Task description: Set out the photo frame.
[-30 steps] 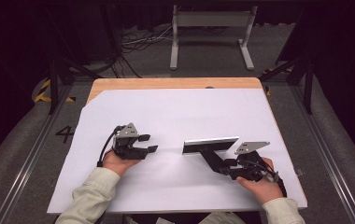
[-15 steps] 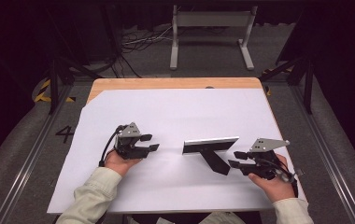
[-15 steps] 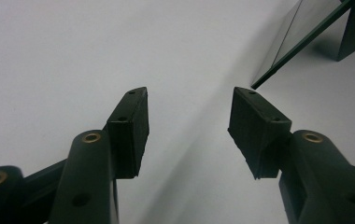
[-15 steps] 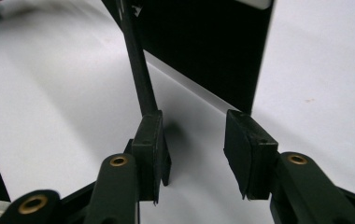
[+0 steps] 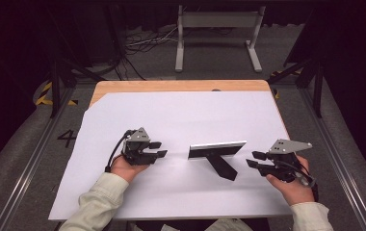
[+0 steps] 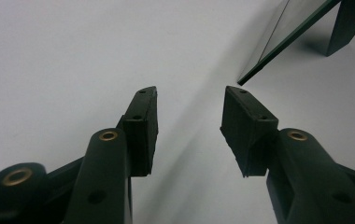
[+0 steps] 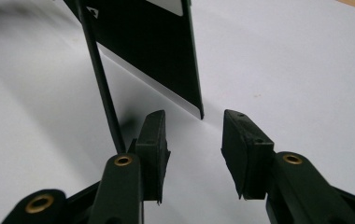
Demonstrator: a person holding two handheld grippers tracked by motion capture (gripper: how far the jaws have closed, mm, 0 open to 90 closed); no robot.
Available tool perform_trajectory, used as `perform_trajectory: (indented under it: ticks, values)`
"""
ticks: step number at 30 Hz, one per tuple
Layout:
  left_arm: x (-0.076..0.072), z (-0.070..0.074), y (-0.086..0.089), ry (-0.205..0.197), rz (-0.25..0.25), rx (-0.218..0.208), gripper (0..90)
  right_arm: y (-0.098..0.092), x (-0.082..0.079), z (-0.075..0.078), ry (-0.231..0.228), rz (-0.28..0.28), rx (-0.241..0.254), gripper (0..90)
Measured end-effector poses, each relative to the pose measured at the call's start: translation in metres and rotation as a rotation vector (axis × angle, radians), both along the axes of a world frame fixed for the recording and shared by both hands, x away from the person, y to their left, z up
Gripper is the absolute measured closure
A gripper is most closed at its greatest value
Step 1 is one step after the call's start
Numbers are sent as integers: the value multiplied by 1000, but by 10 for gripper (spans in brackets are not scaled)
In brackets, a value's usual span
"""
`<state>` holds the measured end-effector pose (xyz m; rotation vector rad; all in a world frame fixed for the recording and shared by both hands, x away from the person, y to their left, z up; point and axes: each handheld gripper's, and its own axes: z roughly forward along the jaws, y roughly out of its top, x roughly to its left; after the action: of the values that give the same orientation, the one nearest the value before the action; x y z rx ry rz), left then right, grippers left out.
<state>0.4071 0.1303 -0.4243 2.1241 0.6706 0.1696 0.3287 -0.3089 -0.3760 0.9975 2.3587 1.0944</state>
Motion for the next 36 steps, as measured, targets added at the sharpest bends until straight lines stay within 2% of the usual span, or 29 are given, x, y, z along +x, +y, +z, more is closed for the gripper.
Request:
perform_trajectory:
  ticks: [7, 10, 14, 20, 28, 34, 36]
  values:
    - [0, -1, -7, 10, -13, -8, 668, -5, 4, -5, 15, -21, -4, 638]
    - [0, 0, -13, 7, -16, -2, 719, -9, 4, -8, 13, -28, 5, 703]
    - [0, -1, -23, 1, -28, 8, 805, -13, 6, -10, -2, -24, -19, 736]
    - [3, -4, -36, -2, -38, 24, 888, -18, 8, -12, -9, -26, -51, 775]
    - [7, -10, -51, -7, -49, 41, 899, -25, 7, -15, -21, -31, -79, 828]
    - [7, -13, -56, -9, -50, 34, 899, -28, 4, -19, -40, -32, -47, 843]
    - [8, -14, -58, -9, -50, 36, 899, -27, 5, -22, -31, -24, -54, 828]
